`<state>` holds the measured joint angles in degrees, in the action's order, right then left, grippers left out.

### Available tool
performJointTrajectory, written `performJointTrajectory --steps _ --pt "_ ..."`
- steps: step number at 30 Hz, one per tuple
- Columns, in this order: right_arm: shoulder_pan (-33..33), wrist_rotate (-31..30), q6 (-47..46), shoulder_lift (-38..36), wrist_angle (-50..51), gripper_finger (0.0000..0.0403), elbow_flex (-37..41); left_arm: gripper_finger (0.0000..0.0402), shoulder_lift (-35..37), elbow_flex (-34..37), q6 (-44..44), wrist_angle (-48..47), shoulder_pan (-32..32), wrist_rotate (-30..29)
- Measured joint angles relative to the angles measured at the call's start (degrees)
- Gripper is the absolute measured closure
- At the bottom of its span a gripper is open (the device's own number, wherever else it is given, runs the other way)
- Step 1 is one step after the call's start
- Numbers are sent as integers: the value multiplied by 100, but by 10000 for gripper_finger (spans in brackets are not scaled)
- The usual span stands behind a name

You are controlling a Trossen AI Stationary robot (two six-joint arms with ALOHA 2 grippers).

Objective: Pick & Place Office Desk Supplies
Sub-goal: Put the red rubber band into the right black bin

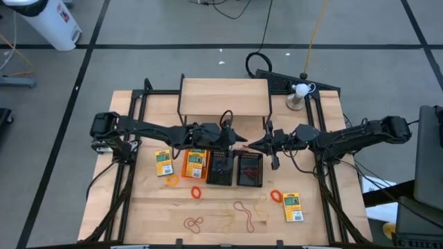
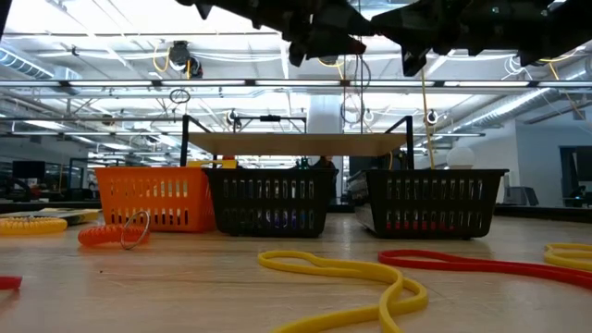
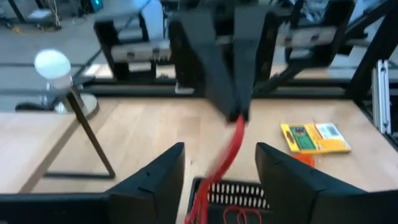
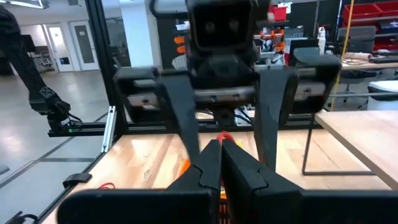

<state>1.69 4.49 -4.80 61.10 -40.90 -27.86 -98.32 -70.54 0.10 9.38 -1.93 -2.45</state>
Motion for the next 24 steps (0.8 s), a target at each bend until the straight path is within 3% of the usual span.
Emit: performJointTrajectory --steps 10,18,24 --pt "112 -157 98 0 -131 403 0 386 2 0 60 -71 4 -14" --pt "107 -267 122 0 -127 401 0 399 2 2 134 2 8 -40" --pt "107 -751 240 0 -82 364 0 400 14 3 309 166 7 -15"
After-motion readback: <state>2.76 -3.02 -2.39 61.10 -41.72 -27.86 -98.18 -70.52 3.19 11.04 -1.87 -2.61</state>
